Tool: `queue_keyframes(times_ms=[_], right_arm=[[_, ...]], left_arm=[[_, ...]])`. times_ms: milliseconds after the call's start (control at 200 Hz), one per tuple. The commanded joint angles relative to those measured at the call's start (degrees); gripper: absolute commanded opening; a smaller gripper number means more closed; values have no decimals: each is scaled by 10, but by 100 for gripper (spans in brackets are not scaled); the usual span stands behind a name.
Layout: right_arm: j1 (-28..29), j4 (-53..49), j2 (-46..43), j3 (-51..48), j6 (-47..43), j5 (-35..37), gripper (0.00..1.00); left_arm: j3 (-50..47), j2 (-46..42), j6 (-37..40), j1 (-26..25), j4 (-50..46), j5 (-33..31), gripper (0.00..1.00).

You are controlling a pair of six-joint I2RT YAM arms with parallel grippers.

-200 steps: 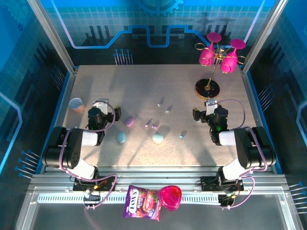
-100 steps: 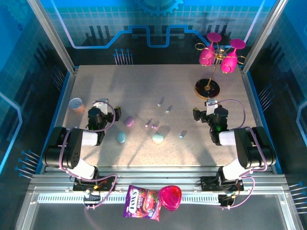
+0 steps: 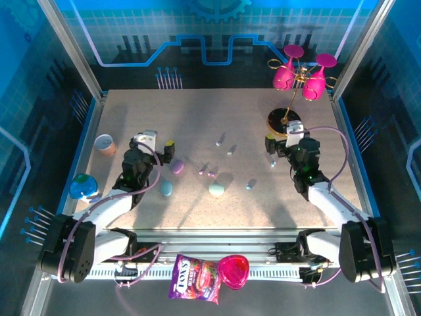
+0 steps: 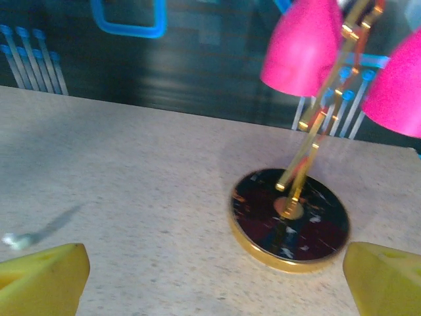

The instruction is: Insert wireless bluetooth earbuds into charging case

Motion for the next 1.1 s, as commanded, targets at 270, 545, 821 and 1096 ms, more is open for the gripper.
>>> queue_keyframes(times_ms=[270,545,821,1096], right_arm=[[255,-248,4,67,-120,-106,100],[340,-414,90,138,-278,-141,100],[338,-435,226,192,-301,-148,81],[332,-446,281,232,-301,-152,76]], left_arm=[[86,-32,-73,-66,-203,100,99],[66,-86,-101,-65,-263,116,99],[44,-129,-124,-66,-299,119,99],[33,-151,-126,-66,-306,112,99]])
